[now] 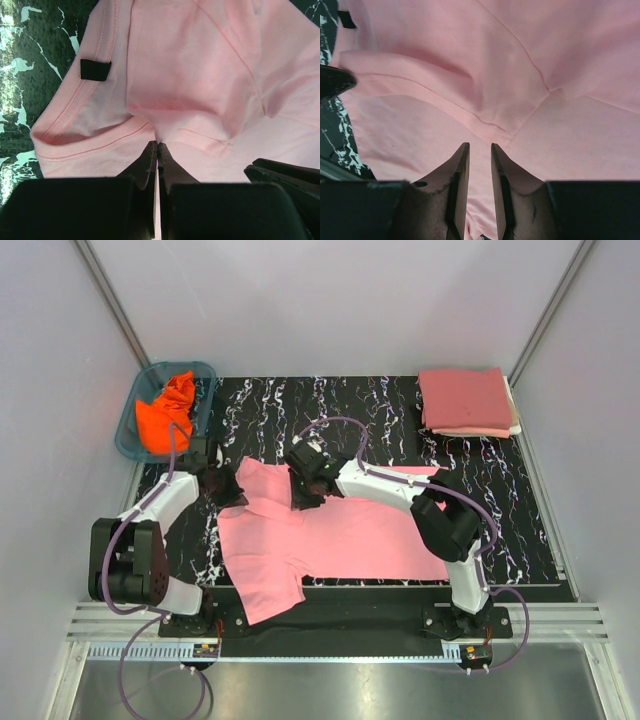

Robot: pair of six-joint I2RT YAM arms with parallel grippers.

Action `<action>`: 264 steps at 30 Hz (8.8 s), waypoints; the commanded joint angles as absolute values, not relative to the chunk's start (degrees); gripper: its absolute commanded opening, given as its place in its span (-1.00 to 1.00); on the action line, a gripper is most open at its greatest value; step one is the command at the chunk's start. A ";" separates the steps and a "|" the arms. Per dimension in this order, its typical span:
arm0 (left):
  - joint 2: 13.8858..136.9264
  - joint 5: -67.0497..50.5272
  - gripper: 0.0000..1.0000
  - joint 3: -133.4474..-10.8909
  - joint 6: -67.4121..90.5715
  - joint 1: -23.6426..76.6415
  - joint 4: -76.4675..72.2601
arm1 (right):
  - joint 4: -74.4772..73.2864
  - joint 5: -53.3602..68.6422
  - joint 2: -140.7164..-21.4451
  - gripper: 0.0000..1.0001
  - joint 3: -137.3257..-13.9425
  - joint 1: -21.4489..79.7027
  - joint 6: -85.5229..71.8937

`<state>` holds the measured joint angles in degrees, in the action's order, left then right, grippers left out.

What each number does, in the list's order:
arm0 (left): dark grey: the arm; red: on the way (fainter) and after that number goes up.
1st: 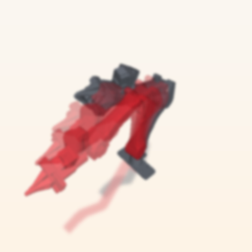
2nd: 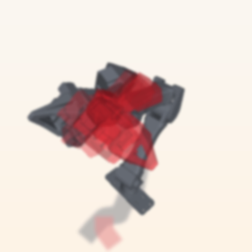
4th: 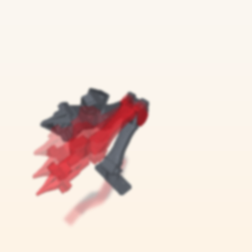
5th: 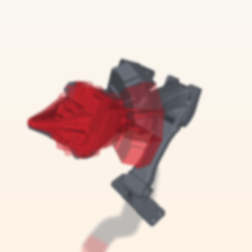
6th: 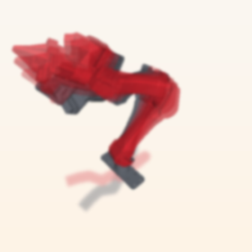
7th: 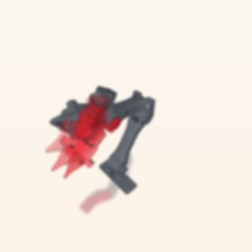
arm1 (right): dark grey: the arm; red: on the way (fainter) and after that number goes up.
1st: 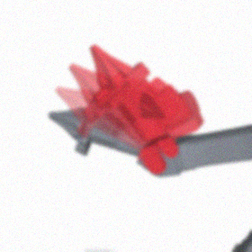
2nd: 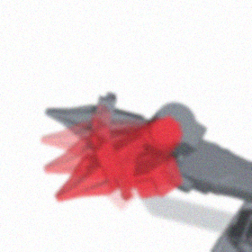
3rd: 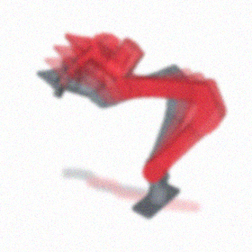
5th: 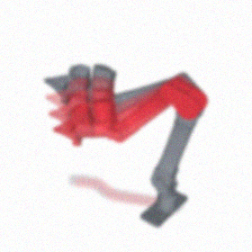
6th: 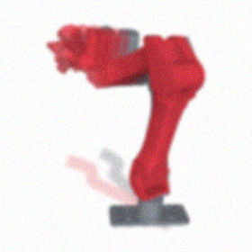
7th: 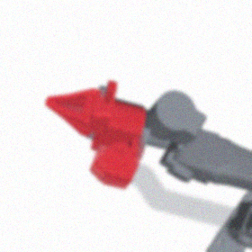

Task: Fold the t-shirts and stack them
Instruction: Fold the tshirt

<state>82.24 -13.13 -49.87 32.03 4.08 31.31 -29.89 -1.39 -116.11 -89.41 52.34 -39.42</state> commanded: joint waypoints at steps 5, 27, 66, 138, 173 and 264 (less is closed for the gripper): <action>78.15 -12.13 -1.00 -46.59 32.61 4.13 29.53 | -30.59 -2.63 -115.75 -0.39 -87.28 52.21 -42.54; 78.84 -8.70 -1.00 -43.86 33.31 5.80 29.00 | -29.53 -2.46 -120.67 -0.41 -87.01 52.21 -45.70; 75.94 -4.04 -1.00 -40.25 34.89 9.49 33.57 | -28.92 -1.14 -112.41 -1.00 -80.25 51.68 -40.87; 126.12 3.25 -0.45 -106.61 15.29 2.55 49.13 | -31.02 -5.98 -111.62 -0.70 -70.49 14.85 -31.73; 109.25 3.60 -0.33 -77.45 23.64 10.90 43.51 | -32.16 -4.04 -101.08 -0.59 -66.98 14.68 -34.01; 60.21 15.64 -1.00 -41.40 53.63 35.95 45.97 | -47.54 6.34 -70.84 -0.23 -45.27 -16.70 -41.21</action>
<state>62.65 11.14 -39.86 59.31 35.70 47.81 -43.48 7.84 -74.04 -47.51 -16.25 -37.54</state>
